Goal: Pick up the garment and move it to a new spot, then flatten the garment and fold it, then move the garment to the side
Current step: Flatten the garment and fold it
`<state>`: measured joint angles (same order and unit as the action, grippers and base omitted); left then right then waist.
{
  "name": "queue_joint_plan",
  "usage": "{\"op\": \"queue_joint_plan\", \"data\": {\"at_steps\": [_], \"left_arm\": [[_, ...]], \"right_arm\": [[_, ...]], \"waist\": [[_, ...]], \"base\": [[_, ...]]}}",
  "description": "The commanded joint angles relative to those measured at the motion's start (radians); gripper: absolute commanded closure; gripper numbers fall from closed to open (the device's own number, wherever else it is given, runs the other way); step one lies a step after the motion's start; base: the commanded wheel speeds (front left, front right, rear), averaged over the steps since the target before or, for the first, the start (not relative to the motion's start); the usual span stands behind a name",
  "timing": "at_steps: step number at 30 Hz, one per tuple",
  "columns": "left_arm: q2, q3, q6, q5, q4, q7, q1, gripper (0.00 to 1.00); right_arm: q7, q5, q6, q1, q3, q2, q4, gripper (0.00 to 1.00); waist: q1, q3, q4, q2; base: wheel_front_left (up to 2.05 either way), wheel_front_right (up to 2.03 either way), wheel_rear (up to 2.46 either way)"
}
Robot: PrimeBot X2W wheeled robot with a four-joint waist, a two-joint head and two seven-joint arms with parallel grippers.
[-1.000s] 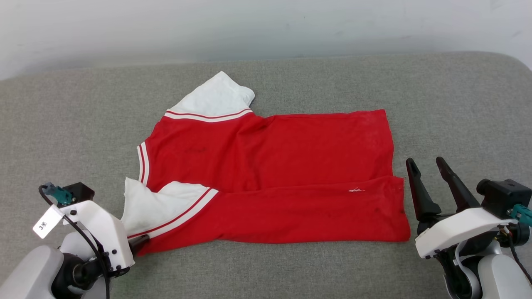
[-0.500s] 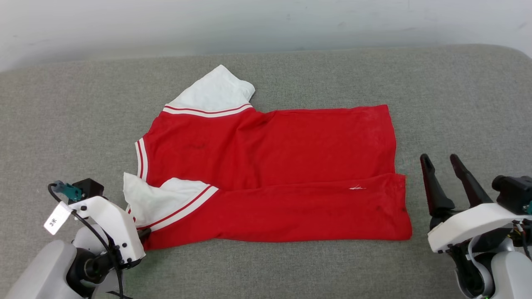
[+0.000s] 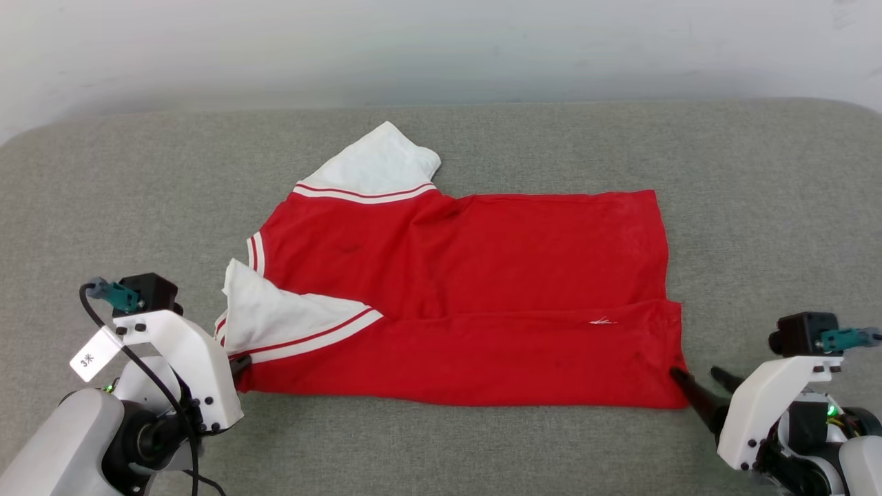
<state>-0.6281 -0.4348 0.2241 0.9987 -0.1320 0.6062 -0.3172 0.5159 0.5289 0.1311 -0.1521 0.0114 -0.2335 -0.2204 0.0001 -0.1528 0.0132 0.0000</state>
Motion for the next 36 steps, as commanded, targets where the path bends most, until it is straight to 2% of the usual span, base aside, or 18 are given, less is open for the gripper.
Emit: {"op": "queue_joint_plan", "data": {"at_steps": [1,6,17,18,19,20,28,36], "left_arm": [[-0.007,0.003,0.006,0.000,0.012,0.002,0.008,1.00],[-0.008,0.001,0.020,-0.013,0.064,-0.004,-0.001,1.00],[0.015,-0.019,0.015,-0.034,0.090,-0.029,-0.011,1.00],[0.016,-0.019,0.014,-0.033,0.088,-0.031,-0.007,1.00],[0.019,-0.017,0.012,-0.029,0.087,-0.034,-0.004,1.00],[0.024,-0.012,0.007,-0.020,0.086,-0.039,0.001,1.00],[0.005,0.015,-0.004,0.007,0.097,-0.076,0.077,1.00],[-0.040,0.025,0.022,0.012,0.168,-0.100,0.211,1.00]], "right_arm": [[0.024,0.012,-0.001,0.013,0.007,-0.005,0.003,0.00],[0.097,0.022,-0.001,-0.011,0.029,-0.013,0.003,0.00],[0.147,0.053,-0.001,-0.042,0.136,-0.011,-0.094,0.00],[0.142,0.056,-0.001,-0.043,0.142,-0.011,-0.099,0.20],[0.139,0.057,-0.001,-0.045,0.149,-0.012,-0.102,0.62],[0.134,0.058,0.000,-0.049,0.154,-0.014,-0.103,1.00],[0.089,0.052,-0.001,-0.049,0.173,-0.068,-0.097,1.00],[0.091,0.078,-0.001,0.005,0.207,-0.087,-0.048,1.00]], "waist": [[-0.0001,-0.004,-0.006,0.0000],[-0.0001,-0.026,-0.022,0.0000],[-0.0001,-0.060,-0.038,0.0000],[-0.0001,-0.059,-0.037,0.0000],[-0.0001,-0.058,-0.036,0.0000],[-0.0001,-0.055,-0.035,0.0000],[-0.0001,0.018,-0.023,0.0000],[-0.0001,0.101,-0.018,0.0000]], "base": [[0.00,0.00,0.00],[0.00,0.00,0.00],[0.00,0.00,0.00],[0.00,0.00,0.00],[0.00,0.00,0.00],[0.00,0.00,0.00],[0.00,0.00,0.00],[0.00,0.00,0.00]]}}
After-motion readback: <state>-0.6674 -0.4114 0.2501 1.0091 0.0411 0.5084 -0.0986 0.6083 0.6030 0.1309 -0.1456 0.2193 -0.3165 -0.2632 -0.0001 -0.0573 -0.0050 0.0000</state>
